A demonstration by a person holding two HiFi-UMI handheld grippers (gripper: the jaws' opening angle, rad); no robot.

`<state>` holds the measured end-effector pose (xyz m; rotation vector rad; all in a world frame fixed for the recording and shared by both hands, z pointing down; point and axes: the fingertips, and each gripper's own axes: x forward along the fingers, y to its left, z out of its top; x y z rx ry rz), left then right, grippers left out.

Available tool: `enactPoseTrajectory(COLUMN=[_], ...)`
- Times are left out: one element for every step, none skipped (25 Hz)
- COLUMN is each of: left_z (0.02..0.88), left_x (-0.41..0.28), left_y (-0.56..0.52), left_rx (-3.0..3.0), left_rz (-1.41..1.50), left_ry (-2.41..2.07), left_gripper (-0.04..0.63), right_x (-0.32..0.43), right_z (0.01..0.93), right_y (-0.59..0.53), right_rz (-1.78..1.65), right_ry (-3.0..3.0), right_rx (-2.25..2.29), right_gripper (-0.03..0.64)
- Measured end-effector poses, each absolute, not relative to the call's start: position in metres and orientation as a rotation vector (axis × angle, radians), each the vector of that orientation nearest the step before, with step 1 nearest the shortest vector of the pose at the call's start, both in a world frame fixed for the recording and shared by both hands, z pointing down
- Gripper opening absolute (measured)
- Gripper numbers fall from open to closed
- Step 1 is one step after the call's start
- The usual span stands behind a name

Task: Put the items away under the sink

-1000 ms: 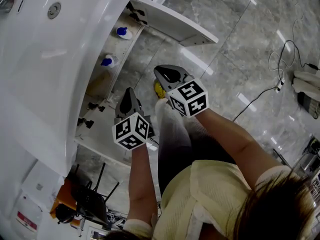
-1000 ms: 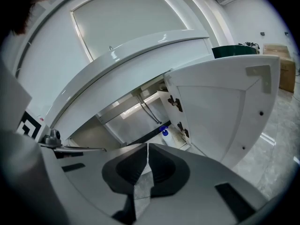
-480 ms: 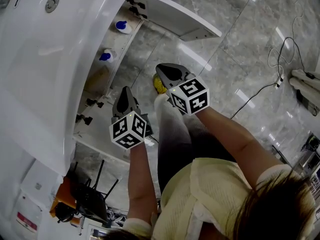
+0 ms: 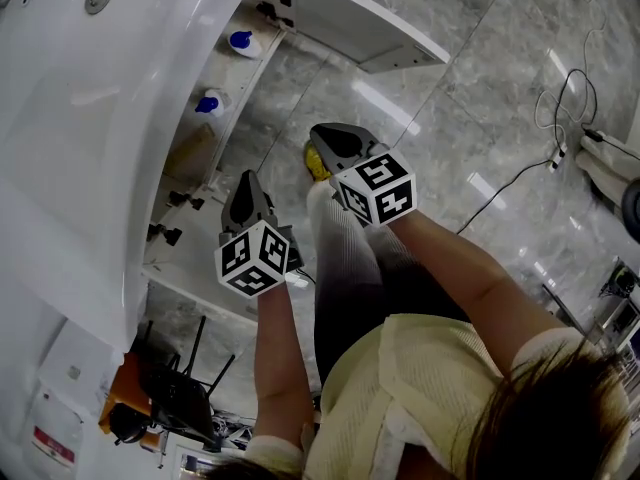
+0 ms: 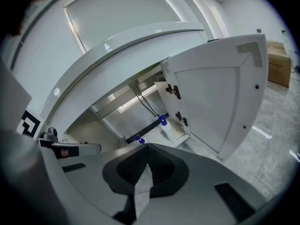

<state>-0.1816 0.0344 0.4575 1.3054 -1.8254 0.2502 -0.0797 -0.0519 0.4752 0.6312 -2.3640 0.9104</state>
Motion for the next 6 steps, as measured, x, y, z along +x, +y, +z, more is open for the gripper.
enactPoseTrajectory(left_z=[0.4585, 0.4596, 0.4606, 0.4616, 0.4624, 0.4632], left_x=[-0.1819, -0.1824, -0.1828, -0.1832, -0.1835, -0.1838], left_y=[0.0354, 0.0360, 0.0363, 0.0364, 0.0364, 0.0363], left_rx=[1.307, 1.308, 1.309, 1.311, 1.312, 1.314], left_rz=[0.250, 0.249, 0.248, 0.246, 0.243, 0.240], left_ry=[-1.822, -1.818, -1.815, -1.812, -1.809, -1.806], left_gripper=[0.046, 0.046, 0.046, 0.046, 0.046, 0.046], right_x=[-0.0801, -0.0806, -0.0811, -0.0817, -0.0822, -0.0827], right_z=[0.4757, 0.4762, 0.4766, 0.4771, 0.4776, 0.4780], right_y=[-0.0514, -0.0513, -0.0517, -0.0521, -0.0525, -0.0529], right_rz=[0.908, 0.906, 0.903, 0.901, 0.899, 0.897], right_ry=[-2.364, -2.364, -2.364, -2.364, -2.364, -2.365], right_rx=[0.633, 0.635, 0.638, 0.641, 0.643, 0.645], right_gripper=[0.026, 0.026, 0.026, 0.026, 0.026, 0.026])
